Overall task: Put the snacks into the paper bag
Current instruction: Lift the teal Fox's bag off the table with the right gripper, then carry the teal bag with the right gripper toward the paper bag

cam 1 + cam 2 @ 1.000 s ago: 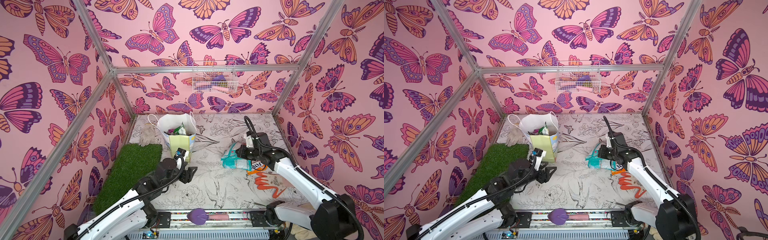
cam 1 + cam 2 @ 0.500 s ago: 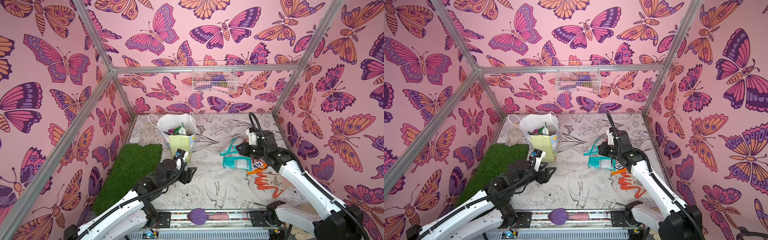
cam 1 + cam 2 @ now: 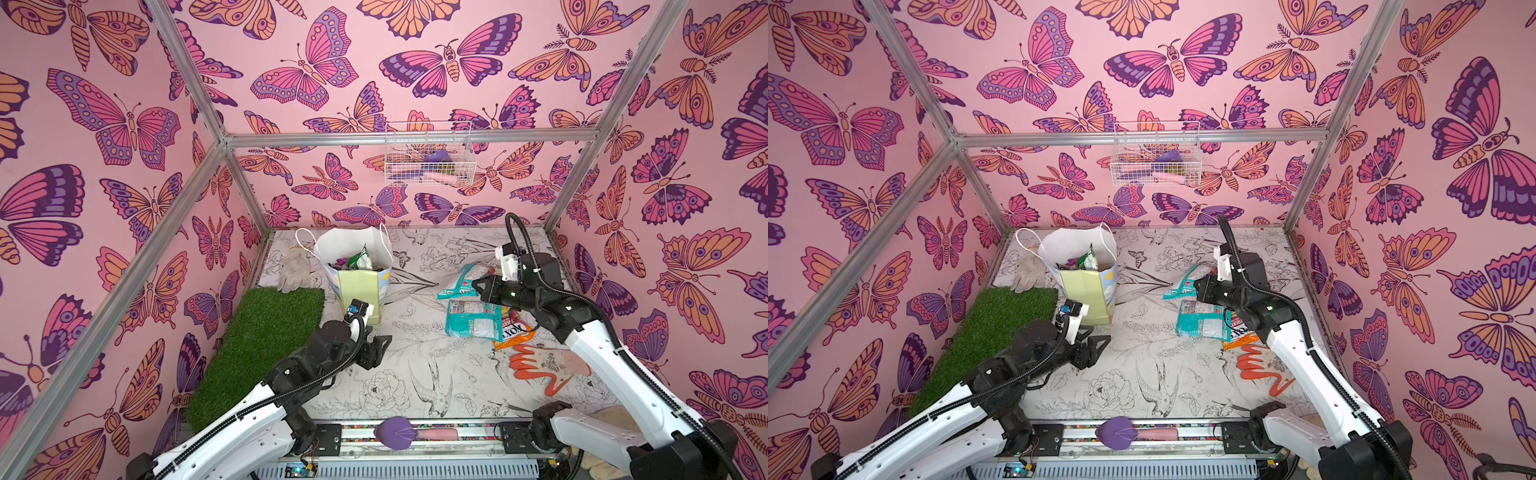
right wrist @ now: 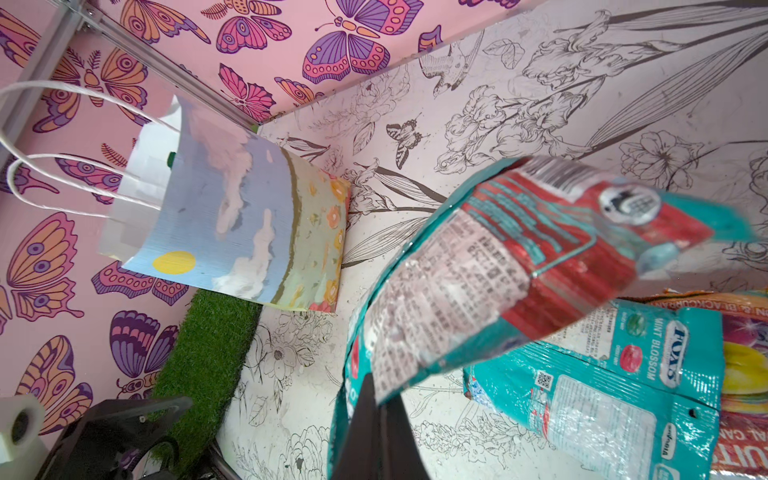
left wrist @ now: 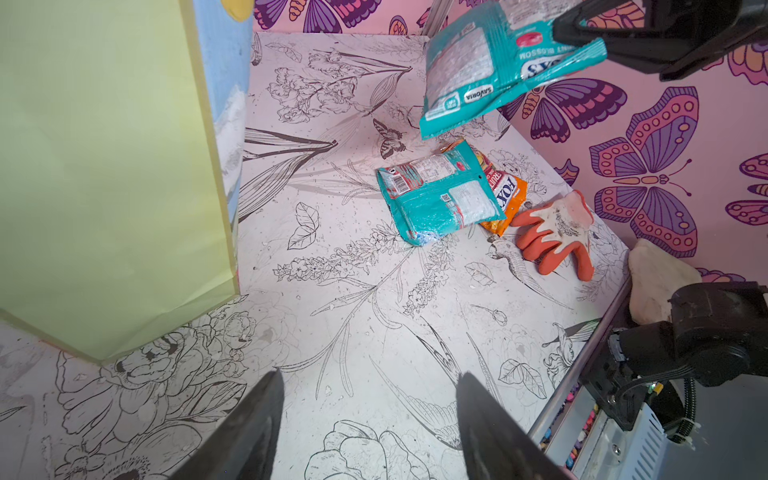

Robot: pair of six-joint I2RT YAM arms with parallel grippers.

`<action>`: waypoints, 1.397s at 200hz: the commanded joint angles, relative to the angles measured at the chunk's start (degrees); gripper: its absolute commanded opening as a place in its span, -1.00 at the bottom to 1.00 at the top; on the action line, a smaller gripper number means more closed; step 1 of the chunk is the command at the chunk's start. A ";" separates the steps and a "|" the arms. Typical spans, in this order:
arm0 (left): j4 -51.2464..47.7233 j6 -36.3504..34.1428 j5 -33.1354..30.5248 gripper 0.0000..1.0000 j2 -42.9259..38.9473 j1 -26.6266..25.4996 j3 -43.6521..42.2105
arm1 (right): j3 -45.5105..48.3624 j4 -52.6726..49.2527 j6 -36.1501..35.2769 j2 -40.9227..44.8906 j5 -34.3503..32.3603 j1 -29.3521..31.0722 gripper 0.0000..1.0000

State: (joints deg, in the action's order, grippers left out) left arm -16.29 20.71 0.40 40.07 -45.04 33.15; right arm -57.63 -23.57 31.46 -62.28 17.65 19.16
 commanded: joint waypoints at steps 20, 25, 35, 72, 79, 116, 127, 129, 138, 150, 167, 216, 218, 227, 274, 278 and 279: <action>0.61 0.74 -0.49 0.36 -1.22 -0.32 -1.24 | -3.71 1.84 -1.32 1.44 0.98 0.86 -1.00; 0.62 0.74 -0.49 0.35 -1.29 -0.32 -1.32 | -3.88 1.99 -1.32 1.42 0.98 0.90 -1.00; 0.56 0.74 -0.49 0.36 -1.41 -0.35 -1.33 | -4.15 1.95 -1.35 1.42 0.99 1.08 -1.00; 0.61 0.91 -0.41 0.36 -1.48 -0.32 -1.42 | -5.52 2.05 -1.67 1.21 1.20 1.94 -1.00; 0.57 0.91 -0.40 0.36 -1.44 -0.31 -1.42 | -5.89 2.05 -1.75 1.08 1.25 2.12 -1.00; 0.61 0.91 -0.49 0.36 -1.51 -0.32 -1.59 | -7.39 2.38 -1.88 0.76 1.17 2.99 -1.00; 0.60 0.91 -0.49 0.36 -1.62 -0.32 -1.66 | -7.94 2.39 -1.93 0.71 1.16 3.30 -1.00; 0.57 0.91 -0.49 0.36 -1.59 -0.32 -1.68 | -8.05 2.39 -1.98 0.68 1.12 3.33 -1.00; 0.58 0.91 -0.49 0.36 -1.73 -0.32 -1.74 | -8.37 2.43 -1.96 0.55 1.08 3.63 -1.00; 0.57 1.00 -0.58 0.36 -1.84 -0.32 -1.86 | -8.95 2.39 -2.10 0.39 0.98 3.99 -1.00; 0.59 1.17 -0.58 0.36 -2.02 -0.32 -2.01 | -9.66 2.39 -2.21 0.16 0.84 4.44 -1.00; 0.63 1.26 -0.58 0.36 -2.54 -0.38 -2.27 | -12.12 2.72 -3.02 -0.38 -0.18 6.44 -1.00; 0.60 1.26 -0.58 0.36 -2.57 -0.40 -2.29 | -12.26 2.74 -3.06 -0.43 -0.25 6.49 -1.00; 0.63 1.31 -0.58 0.36 -2.55 -0.40 -2.30 | -13.00 2.59 -3.25 -0.64 -0.33 6.91 -1.00; 0.63 1.35 -0.76 0.36 -2.90 -0.40 -2.90 | -15.80 2.40 -4.23 -1.84 -0.93 8.89 -1.00; 0.56 1.35 -0.83 0.36 -2.94 -0.40 -2.91 | -15.91 2.55 -4.33 -1.89 -1.03 9.08 -1.00; 0.61 1.35 -0.84 0.36 -2.96 -0.40 -2.91 | -15.97 2.60 -4.32 -1.89 -1.08 9.16 -1.00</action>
State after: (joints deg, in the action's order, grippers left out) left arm -16.32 21.56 0.38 37.91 -45.04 31.33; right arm -70.50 -23.79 28.95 -64.10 17.45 27.11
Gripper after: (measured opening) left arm 0.680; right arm 0.043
